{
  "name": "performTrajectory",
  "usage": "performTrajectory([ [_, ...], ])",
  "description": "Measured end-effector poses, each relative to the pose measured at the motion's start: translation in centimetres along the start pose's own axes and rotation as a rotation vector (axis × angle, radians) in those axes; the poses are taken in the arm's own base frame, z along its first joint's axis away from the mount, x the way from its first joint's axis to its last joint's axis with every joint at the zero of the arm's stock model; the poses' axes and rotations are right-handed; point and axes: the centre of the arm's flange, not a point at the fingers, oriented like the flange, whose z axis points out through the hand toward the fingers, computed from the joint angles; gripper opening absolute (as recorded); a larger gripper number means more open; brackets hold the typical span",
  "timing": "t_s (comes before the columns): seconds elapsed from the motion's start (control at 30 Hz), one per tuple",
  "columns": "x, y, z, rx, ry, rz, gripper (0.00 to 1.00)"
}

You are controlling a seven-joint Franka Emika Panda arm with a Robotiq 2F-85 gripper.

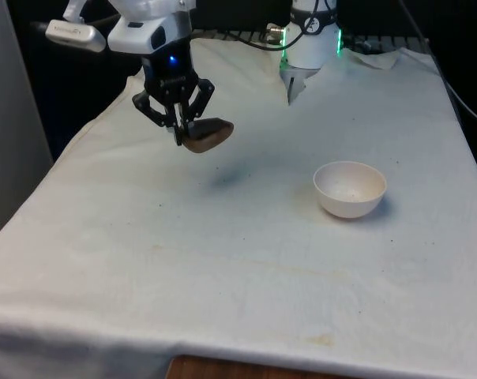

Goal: Pour the coffee beans from the cup into the bowl.

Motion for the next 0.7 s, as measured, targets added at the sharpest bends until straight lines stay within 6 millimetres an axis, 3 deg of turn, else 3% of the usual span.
performTrajectory([
  [0.47,0.4,-0.3,-0.6,-0.017,-0.013,0.042,0.0],
  [0.7,0.7,-0.9,-2.2,-0.029,-0.02,0.055,0.0],
])
